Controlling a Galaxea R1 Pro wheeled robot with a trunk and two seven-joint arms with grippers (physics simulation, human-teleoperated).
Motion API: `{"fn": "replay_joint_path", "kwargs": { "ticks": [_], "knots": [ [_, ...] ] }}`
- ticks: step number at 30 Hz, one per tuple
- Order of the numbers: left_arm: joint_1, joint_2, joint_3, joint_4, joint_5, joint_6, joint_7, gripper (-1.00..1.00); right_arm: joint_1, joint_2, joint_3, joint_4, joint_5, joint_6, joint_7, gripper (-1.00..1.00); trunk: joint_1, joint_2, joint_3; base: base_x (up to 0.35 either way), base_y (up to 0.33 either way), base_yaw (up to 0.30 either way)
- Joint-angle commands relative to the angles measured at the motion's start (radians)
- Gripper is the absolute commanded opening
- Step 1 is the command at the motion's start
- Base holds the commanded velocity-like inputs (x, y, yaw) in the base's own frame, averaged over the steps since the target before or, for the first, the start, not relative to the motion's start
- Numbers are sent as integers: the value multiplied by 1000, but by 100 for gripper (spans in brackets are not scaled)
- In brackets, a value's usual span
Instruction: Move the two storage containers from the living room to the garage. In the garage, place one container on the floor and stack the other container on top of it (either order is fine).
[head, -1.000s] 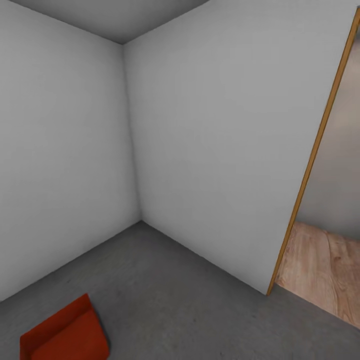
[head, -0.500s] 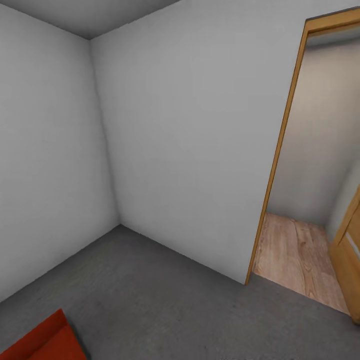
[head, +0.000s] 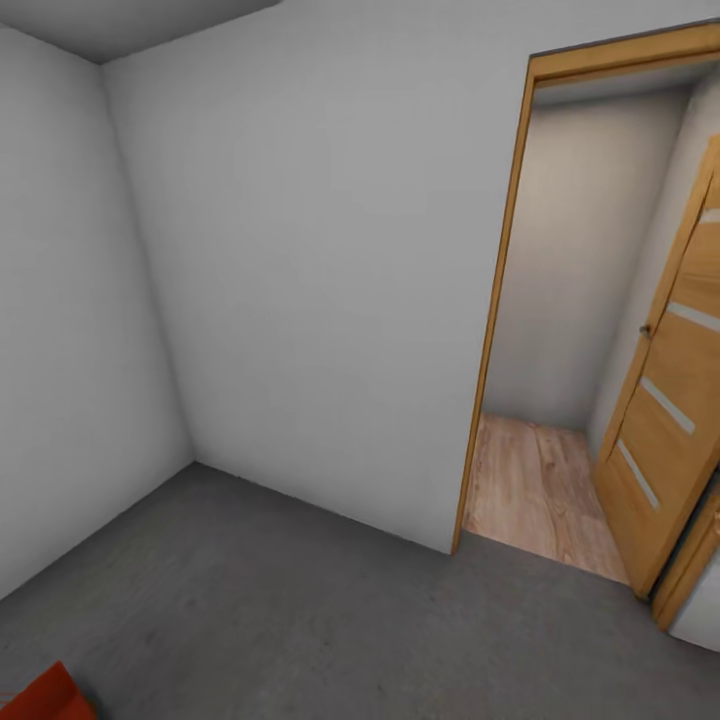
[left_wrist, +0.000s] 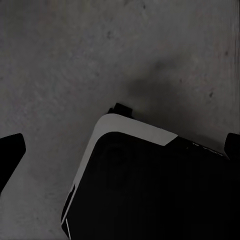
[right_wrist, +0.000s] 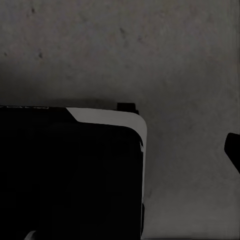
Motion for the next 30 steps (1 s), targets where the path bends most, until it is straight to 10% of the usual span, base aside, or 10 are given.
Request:
{"fn": "replay_joint_path", "kwargs": {
  "ticks": [1, 30],
  "knots": [
    [-1, -1, 7, 0, 0, -1, 1, 100, -2, 0, 5, 3, -3, -6, 3, 100, 0, -2, -2, 0, 0, -300],
    [-1, -7, 6, -2, 0, -5, 2, 100, -2, 0, 5, 3, -3, -6, 3, 100, 0, -2, -2, 0, 0, -300]
  ]
}}
